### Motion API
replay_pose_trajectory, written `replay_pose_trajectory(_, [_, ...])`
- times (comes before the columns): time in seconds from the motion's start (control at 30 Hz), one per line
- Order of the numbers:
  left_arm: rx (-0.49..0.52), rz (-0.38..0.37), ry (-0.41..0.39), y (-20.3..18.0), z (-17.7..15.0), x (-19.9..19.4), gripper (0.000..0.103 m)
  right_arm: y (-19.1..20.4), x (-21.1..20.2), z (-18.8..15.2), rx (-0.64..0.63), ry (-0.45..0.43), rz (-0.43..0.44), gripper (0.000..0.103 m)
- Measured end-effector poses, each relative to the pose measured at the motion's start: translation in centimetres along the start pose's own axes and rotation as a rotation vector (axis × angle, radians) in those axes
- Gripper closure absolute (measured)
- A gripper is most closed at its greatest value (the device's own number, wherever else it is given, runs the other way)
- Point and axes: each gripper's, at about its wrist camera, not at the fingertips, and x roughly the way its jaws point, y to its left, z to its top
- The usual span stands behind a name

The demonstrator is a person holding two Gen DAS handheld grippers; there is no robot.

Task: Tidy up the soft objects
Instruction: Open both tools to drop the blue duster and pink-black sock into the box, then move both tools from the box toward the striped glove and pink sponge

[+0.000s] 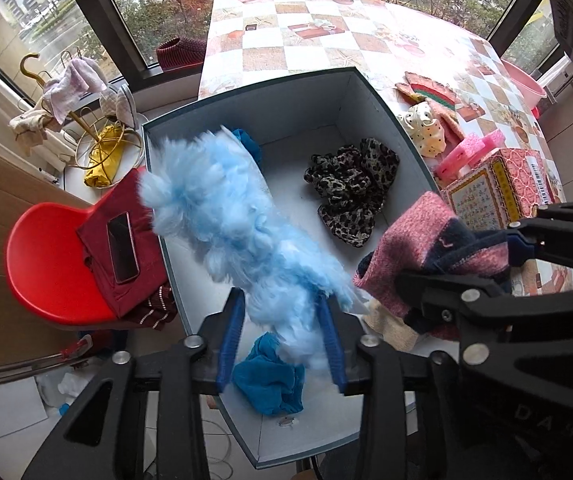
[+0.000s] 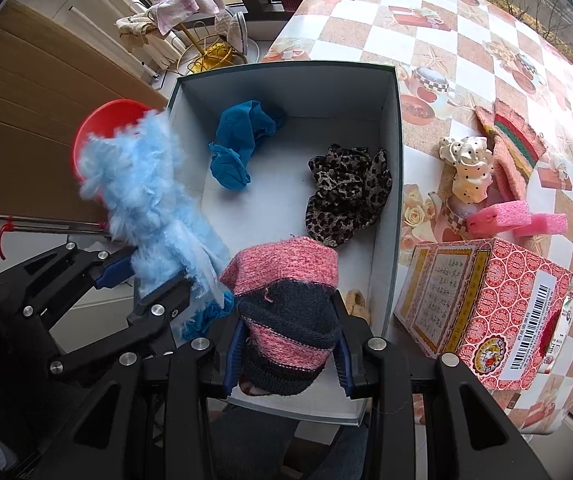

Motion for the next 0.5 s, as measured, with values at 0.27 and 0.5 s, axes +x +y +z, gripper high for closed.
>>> replay_pose_trajectory(0.27, [-0.026,0.006,-0.004,0.8,0.2,-0.1,0.017,-0.6,-0.6,0.4,0.031,-0.027,0.017,0.022])
replay_pose_trajectory(0.5, [-0.085,-0.052,-0.04,1.4,0.6,-0.7,0.0,-1.0,-2.2,0.8,0.058,-0.041,0.023,0.001])
